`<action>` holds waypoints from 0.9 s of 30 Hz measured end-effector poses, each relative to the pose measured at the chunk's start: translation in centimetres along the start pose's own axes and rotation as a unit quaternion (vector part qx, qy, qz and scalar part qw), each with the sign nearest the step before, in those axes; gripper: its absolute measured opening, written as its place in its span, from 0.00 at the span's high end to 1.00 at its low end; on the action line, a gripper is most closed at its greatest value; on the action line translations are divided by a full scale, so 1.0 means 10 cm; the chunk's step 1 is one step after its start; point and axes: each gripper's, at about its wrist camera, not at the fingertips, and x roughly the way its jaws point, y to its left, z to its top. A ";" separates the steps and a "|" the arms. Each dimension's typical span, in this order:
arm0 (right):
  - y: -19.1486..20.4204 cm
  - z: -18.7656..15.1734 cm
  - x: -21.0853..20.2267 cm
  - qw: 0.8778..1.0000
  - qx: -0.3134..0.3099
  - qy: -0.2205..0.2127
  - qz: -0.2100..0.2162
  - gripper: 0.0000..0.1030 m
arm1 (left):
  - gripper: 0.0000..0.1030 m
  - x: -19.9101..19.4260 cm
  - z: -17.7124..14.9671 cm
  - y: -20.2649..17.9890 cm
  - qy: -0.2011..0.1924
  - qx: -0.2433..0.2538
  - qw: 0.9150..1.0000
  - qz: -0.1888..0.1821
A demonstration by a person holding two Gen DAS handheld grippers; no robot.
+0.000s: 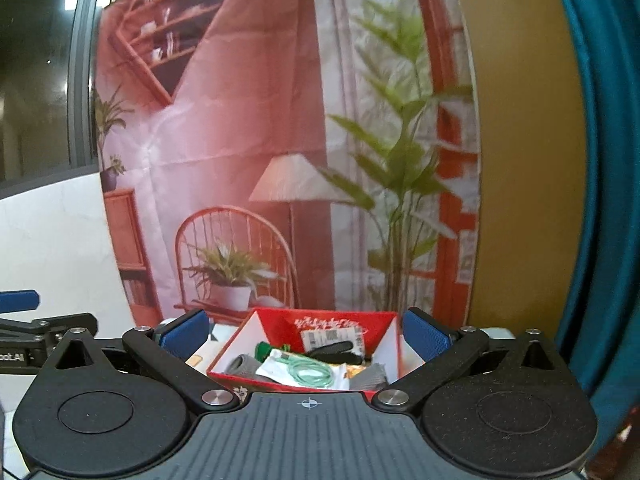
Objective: Organize soft objects
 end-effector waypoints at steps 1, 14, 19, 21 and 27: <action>-0.01 0.00 -0.05 1.000 0.001 -0.002 -0.003 0.00 | 0.00 -0.05 0.00 -0.03 -0.008 0.006 1.000 0.007; -0.09 -0.03 -0.38 0.999 0.001 -0.018 -0.033 0.00 | 0.00 -0.30 -0.02 -0.14 -0.025 0.005 1.000 0.019; -0.08 -0.04 -0.42 0.999 0.001 -0.020 -0.036 0.00 | 0.00 -0.30 -0.04 -0.11 -0.026 -0.003 1.000 0.006; -0.08 -0.04 -0.42 0.999 0.001 -0.017 -0.036 0.00 | 0.00 -0.30 -0.04 -0.09 -0.024 -0.009 1.000 0.000; -0.07 -0.05 -0.42 0.999 0.000 -0.013 -0.038 0.00 | 0.00 -0.28 -0.07 -0.02 -0.016 -0.036 0.999 -0.013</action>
